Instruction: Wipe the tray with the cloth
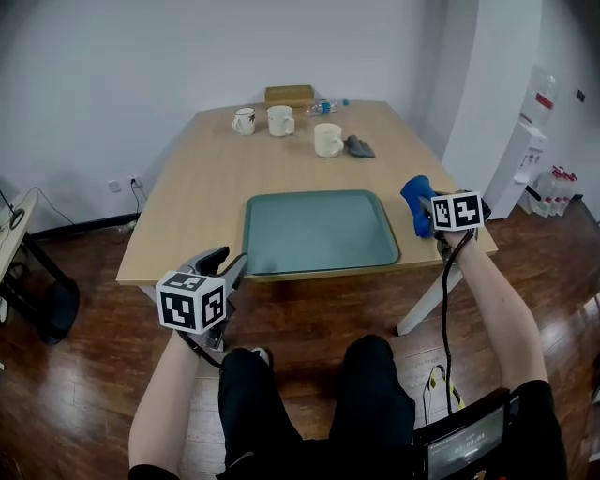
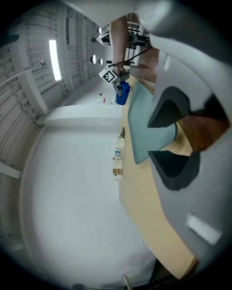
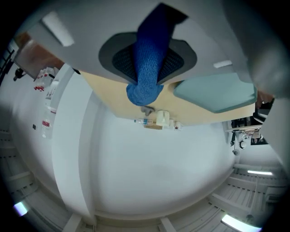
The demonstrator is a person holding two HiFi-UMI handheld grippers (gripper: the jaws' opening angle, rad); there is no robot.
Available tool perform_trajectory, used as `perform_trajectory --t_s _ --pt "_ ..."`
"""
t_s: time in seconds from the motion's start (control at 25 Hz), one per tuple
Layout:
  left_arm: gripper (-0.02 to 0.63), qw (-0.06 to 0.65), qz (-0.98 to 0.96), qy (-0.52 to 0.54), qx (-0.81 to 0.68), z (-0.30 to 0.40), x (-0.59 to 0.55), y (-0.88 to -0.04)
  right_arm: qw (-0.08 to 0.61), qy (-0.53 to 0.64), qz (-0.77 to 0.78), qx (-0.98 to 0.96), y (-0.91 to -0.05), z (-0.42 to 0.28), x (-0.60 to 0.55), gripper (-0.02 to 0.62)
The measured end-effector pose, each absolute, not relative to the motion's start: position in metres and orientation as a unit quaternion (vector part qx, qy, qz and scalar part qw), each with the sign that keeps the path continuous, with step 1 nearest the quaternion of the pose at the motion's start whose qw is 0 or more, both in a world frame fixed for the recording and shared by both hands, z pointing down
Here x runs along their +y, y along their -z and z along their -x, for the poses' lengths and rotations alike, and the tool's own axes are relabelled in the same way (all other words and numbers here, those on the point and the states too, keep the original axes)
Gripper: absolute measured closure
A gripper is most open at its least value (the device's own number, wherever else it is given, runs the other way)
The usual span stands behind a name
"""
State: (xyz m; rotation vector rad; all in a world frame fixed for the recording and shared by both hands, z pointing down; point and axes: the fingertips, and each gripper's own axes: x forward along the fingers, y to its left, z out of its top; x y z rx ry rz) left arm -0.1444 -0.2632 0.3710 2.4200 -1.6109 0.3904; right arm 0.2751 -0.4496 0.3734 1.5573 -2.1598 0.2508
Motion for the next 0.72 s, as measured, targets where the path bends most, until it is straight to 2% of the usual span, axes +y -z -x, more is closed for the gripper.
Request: perform_trajectory --t_s 0.16,0.28,0.4,0.48,0.56,0.72 --pt "0.459 0.121 -0.813 -0.196 -0.535 0.147 -0.271 -0.398 0.248 -0.077 -0.558 -0.788 -0.356 -0.237 -0.463 0.482" --pt "0.462 0.134 -0.813 -0.198 -0.531 0.146 -0.272 -0.406 0.286 -0.073 -0.548 -0.783 -0.362 -0.206 -0.473 0.482" --pt "0.484 0.141 -0.820 -0.192 -0.521 0.141 -0.271 -0.405 0.338 -0.066 -0.543 -0.766 -0.377 -0.179 -0.483 0.482" --pt "0.528 0.146 -0.826 -0.188 -0.512 0.136 -0.272 -0.405 0.384 -0.051 -0.540 -0.747 -0.391 -0.164 -0.486 0.482" --pt "0.532 0.145 -0.828 -0.188 -0.507 0.134 -0.272 -0.406 0.412 -0.040 -0.530 -0.740 -0.402 -0.143 -0.486 0.482" --pt "0.532 0.145 -0.831 -0.185 -0.503 0.134 -0.272 -0.405 0.404 -0.057 -0.477 -0.779 -0.411 -0.071 -0.478 0.482"
